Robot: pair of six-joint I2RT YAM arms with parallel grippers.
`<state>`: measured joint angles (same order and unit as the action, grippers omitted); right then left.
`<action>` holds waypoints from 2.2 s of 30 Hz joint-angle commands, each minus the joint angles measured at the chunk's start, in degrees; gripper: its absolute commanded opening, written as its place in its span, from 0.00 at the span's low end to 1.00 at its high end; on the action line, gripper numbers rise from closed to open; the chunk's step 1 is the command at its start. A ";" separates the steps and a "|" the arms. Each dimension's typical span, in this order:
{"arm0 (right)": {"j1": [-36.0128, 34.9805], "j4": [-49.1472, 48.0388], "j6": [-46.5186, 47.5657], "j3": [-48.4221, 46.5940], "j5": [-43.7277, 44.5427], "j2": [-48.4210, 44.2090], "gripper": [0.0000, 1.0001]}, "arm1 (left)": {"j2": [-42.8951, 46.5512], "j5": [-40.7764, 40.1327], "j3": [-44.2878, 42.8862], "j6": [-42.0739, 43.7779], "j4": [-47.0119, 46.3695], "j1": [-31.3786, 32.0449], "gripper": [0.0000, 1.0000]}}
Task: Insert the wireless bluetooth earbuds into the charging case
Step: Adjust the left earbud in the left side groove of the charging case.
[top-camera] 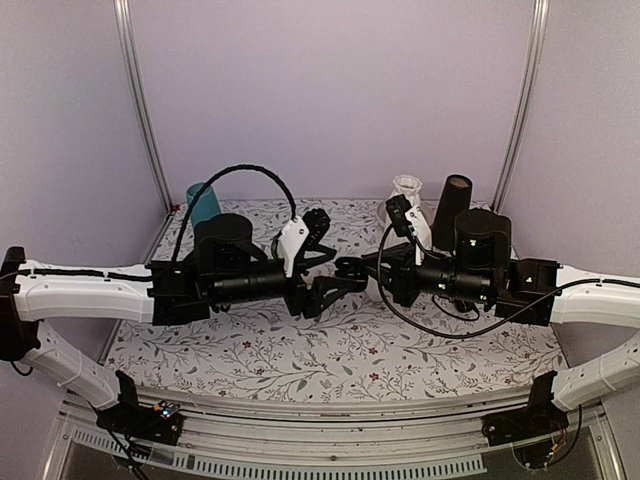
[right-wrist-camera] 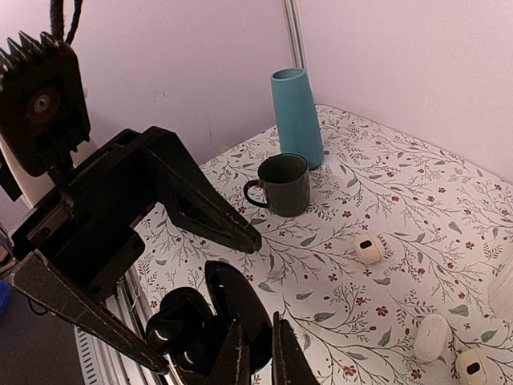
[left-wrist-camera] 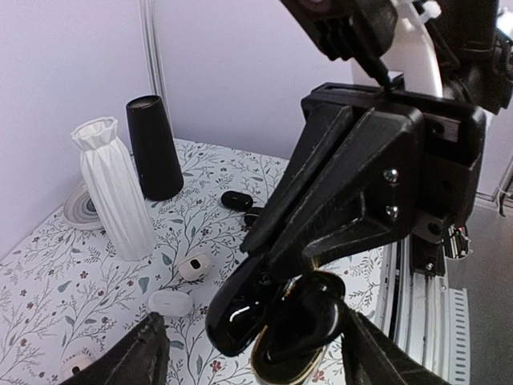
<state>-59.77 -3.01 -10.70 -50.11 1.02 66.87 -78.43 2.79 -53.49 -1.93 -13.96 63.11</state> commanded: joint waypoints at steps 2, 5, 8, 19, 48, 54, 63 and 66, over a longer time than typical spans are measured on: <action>-0.71 -1.49 0.26 -2.05 0.83 0.28 0.03 | -0.76 0.85 -0.46 -1.82 -2.52 0.77 0.74; -0.79 -1.32 0.33 -2.12 0.81 0.36 0.03 | -1.04 0.52 -0.72 -2.12 -2.49 0.78 0.73; -0.87 -1.30 0.41 -2.13 0.83 0.37 0.03 | -1.06 0.19 -0.87 -2.41 -2.50 0.65 0.72; -1.14 -1.17 0.50 -2.40 0.87 0.97 0.03 | -1.01 -0.69 -0.74 -3.90 -3.56 0.28 0.71; -1.49 -0.59 0.85 -2.83 0.92 1.35 0.03 | 0.09 -0.69 0.38 -6.49 -5.02 -1.22 0.57; -1.49 -0.54 0.94 -2.97 0.99 1.50 0.03 | 0.36 0.07 0.50 -6.85 -5.18 -1.58 0.56; -1.48 -0.39 0.94 -2.88 1.01 1.42 0.03 | 0.57 0.63 0.80 -7.38 -5.35 -2.16 0.52; -1.49 -0.39 1.01 -2.87 1.05 1.42 0.03 | 0.67 0.87 0.93 -7.55 -5.38 -2.32 0.52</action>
<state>-60.71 -2.85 -10.22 -51.16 2.42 68.01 -79.07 3.31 -53.45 -8.91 -18.09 61.67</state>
